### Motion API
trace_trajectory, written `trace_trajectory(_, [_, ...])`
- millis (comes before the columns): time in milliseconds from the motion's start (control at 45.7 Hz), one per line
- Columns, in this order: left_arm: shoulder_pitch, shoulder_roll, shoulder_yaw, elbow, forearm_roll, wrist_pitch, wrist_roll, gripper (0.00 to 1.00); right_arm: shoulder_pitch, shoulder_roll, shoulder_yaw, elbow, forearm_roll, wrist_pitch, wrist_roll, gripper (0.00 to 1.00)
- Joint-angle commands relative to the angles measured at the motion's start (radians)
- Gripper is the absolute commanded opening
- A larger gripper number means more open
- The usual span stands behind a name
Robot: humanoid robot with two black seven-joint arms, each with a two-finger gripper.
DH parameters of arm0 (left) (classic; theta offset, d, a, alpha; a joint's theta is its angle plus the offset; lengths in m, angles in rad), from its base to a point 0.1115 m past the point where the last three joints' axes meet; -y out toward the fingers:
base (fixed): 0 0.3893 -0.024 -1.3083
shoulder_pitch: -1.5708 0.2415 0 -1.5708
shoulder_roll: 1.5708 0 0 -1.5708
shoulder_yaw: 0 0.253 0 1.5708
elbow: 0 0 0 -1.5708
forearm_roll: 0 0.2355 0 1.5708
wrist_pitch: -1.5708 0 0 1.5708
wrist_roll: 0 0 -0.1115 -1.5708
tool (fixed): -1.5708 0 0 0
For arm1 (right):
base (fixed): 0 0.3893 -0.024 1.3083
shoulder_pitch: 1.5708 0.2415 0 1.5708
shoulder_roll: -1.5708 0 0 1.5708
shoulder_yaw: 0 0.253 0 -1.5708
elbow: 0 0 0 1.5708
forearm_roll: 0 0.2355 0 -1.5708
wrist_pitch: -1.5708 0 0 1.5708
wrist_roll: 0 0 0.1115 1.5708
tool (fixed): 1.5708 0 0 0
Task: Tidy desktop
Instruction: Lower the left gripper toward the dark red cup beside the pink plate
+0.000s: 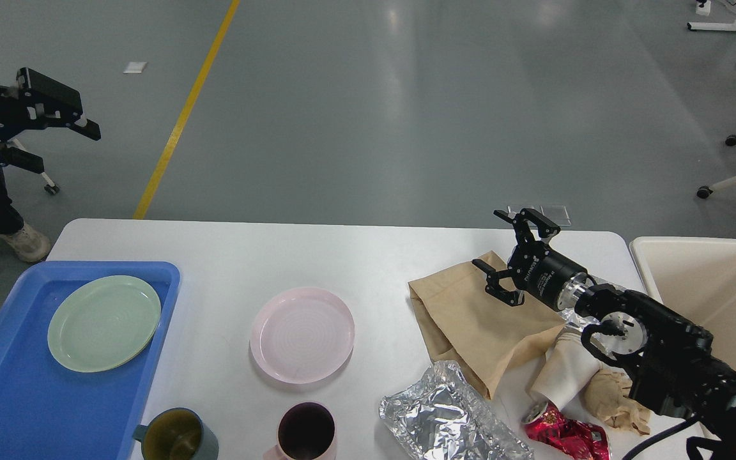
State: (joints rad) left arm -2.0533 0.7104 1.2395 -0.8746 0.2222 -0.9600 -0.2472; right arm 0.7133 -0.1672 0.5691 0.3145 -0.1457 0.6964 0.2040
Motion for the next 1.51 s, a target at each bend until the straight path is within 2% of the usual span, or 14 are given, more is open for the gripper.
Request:
trace_trajectory(0, [-0.071, -0.063, 0.087, -0.053, 0.000, 0.000, 0.000, 0.96, 0.000, 0.000, 0.000, 0.000, 0.000, 0.000, 0.000, 1.00])
trace_trajectory(131, [-0.108, -0.111, 0.130, -0.135, 0.000, 0.000, 0.000, 0.96, 0.000, 0.000, -0.001, 0.000, 0.000, 0.000, 0.000, 1.00])
trace_trajectory(328, [-0.151, -0.213, 0.198, -0.320, 0.000, 0.000, -0.003, 0.96, 0.000, 0.000, 0.000, 0.000, 0.000, 0.000, 0.000, 1.00])
trace_trajectory(569, [-0.162, -0.316, 0.204, -0.454, 0.000, 0.000, -0.003, 0.96, 0.000, 0.000, -0.001, 0.000, 0.000, 0.000, 0.000, 1.00])
trace_trajectory(875, [-0.107, -0.405, 0.178, -0.466, -0.015, 0.000, -0.012, 0.96, 0.000, 0.000, 0.000, 0.000, 0.000, 0.000, 0.000, 1.00])
trace_trajectory(1335, [-0.071, -0.667, 0.152, -0.524, -0.135, 0.000, -0.020, 0.96, 0.000, 0.000, 0.000, 0.000, 0.000, 0.000, 0.000, 1.00])
trace_trajectory(1488, [-0.033, -0.741, 0.120, -0.523, -0.185, 0.087, -0.020, 0.96, 0.000, 0.000, 0.000, 0.000, 0.000, 0.000, 0.000, 1.00])
